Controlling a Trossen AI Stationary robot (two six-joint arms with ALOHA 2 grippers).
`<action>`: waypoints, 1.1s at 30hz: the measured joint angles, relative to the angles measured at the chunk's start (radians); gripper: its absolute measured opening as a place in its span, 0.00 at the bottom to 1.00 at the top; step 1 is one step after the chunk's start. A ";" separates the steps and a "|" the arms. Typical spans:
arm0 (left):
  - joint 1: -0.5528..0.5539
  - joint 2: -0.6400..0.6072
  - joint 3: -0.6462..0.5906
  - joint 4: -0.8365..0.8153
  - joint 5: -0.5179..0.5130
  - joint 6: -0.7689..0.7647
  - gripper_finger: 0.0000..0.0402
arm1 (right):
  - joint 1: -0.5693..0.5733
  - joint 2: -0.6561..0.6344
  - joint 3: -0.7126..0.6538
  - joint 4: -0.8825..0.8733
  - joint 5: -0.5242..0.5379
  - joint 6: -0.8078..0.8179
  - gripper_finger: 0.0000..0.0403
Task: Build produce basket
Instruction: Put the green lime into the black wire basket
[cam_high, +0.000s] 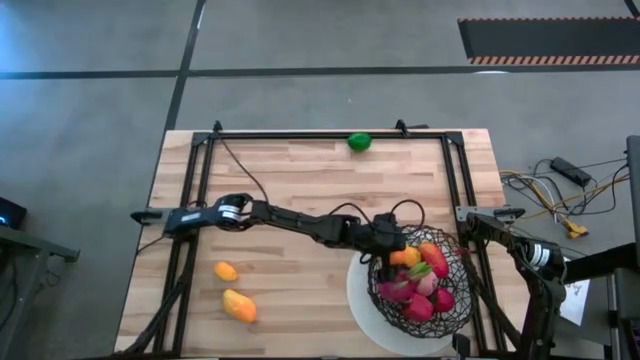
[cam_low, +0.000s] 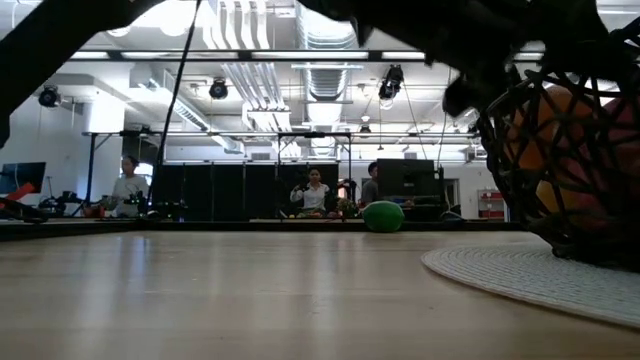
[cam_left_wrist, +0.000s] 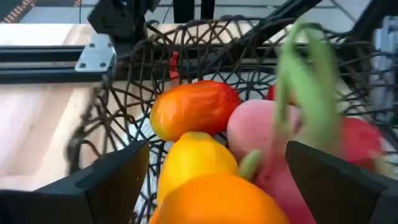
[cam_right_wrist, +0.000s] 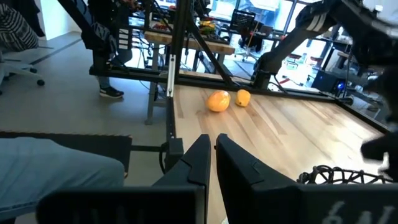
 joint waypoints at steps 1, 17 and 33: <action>-0.006 -0.019 0.000 -0.023 -0.005 0.001 0.90 | 0.000 0.000 0.000 0.000 0.000 0.000 0.04; -0.327 -0.382 -0.398 -0.396 -0.789 -0.162 0.90 | -0.046 0.021 -0.017 -0.002 0.023 0.026 0.04; -0.516 -0.713 -1.183 -0.189 -0.996 -0.967 0.90 | -0.526 -0.005 -0.018 0.011 -0.500 -0.291 0.04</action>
